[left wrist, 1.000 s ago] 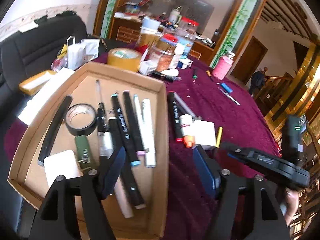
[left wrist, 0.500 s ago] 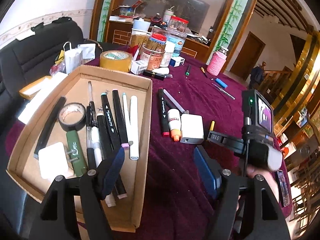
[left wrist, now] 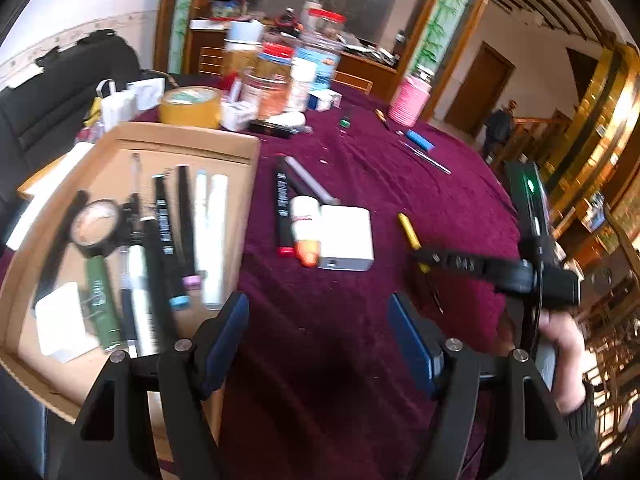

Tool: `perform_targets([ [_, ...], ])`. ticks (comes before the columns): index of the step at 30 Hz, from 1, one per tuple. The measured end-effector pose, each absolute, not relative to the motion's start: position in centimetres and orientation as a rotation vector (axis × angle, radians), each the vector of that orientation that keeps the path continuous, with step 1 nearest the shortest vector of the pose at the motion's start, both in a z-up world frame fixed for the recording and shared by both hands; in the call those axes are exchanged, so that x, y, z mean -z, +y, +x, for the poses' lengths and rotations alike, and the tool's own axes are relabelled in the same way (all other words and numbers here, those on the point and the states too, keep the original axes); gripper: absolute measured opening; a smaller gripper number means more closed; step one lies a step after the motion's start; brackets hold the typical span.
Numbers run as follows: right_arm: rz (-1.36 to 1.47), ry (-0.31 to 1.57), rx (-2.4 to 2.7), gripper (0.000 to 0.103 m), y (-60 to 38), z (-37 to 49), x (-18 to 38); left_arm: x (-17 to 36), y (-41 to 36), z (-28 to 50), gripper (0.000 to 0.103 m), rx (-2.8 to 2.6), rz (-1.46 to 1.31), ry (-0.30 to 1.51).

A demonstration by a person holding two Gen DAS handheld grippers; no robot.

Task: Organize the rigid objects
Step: 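Move both tools back over the table toward the yellow pen and white block, then grasp the yellow pen with the right tool while the left tool grasps the white block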

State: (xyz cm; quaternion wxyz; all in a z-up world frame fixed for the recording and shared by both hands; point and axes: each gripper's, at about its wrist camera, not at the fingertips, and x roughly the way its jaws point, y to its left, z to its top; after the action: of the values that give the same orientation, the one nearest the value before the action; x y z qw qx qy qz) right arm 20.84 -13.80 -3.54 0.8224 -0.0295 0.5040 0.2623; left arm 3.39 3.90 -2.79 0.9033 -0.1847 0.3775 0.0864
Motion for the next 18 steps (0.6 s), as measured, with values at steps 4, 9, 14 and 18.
perform_targets([
  [4,-0.029,1.037,-0.596,0.007,-14.7,22.6,3.8,2.9,3.3,6.0,0.073,-0.130,-0.369,0.829],
  [9,0.056,1.069,-0.625,0.007,-15.6,23.0,4.8,3.4,3.4,9.8,0.073,-0.111,-0.366,0.876],
  [14,0.031,1.058,-0.611,0.007,-15.4,22.7,4.7,4.0,3.0,13.3,0.073,-0.099,-0.318,0.906],
  [18,0.044,1.073,-0.612,0.007,-15.6,22.9,4.8,4.7,2.8,15.1,0.073,-0.118,-0.268,0.922],
])
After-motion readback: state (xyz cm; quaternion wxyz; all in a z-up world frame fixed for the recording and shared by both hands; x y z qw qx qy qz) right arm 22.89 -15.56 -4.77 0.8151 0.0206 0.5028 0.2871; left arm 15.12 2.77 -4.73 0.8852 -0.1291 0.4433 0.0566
